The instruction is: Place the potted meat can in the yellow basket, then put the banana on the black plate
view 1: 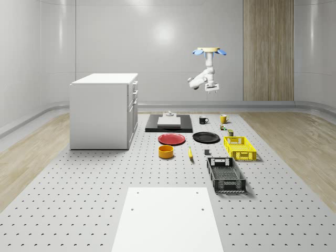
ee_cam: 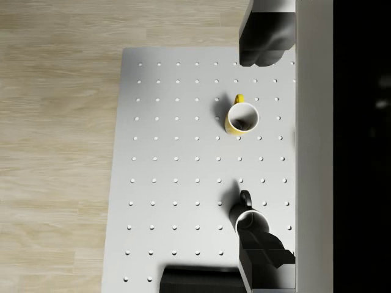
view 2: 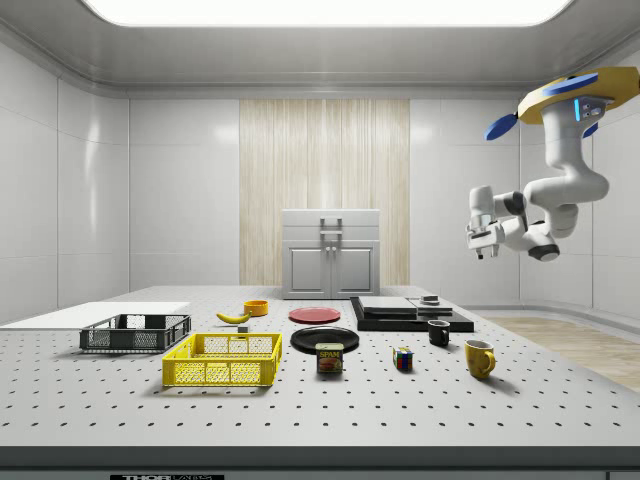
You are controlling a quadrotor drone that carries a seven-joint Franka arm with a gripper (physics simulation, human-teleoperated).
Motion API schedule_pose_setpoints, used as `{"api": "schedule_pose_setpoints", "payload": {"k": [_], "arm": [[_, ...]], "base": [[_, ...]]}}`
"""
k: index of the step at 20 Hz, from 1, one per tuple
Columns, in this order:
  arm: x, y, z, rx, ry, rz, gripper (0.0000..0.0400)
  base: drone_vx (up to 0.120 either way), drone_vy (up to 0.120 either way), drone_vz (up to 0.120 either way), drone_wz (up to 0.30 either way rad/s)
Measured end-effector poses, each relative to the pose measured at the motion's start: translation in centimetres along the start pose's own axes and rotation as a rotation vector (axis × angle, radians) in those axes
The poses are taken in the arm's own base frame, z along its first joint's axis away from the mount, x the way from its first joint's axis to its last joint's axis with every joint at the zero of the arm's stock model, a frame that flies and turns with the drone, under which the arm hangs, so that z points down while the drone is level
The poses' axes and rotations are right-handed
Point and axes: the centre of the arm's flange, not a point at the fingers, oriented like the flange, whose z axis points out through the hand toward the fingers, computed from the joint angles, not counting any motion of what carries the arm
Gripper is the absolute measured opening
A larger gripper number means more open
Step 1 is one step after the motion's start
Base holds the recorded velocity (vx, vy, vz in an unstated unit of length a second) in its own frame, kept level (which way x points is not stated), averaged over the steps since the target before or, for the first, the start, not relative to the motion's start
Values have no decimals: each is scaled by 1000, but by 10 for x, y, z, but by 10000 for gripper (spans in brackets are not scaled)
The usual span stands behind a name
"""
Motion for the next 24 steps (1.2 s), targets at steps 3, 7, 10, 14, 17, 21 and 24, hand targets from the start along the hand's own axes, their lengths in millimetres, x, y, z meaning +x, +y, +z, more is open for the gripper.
{"api": "schedule_pose_setpoints", "payload": {"k": [3,7,10,14,17,21,24], "arm": [[-3,-3,0,-33,35,-1,400],[-6,-6,0,-56,59,-2,400],[-7,-7,0,-65,69,-2,400],[-7,-7,0,-71,76,-2,400],[-8,-7,0,-74,79,-2,400],[-8,-8,0,-76,81,-2,400],[-8,-8,0,-76,82,-2,400]], "base": [[120,120,0,0],[120,100,0,0],[120,0,-67,0],[120,0,-120,0],[120,0,-120,0],[120,0,-120,0],[120,0,-120,0]]}}
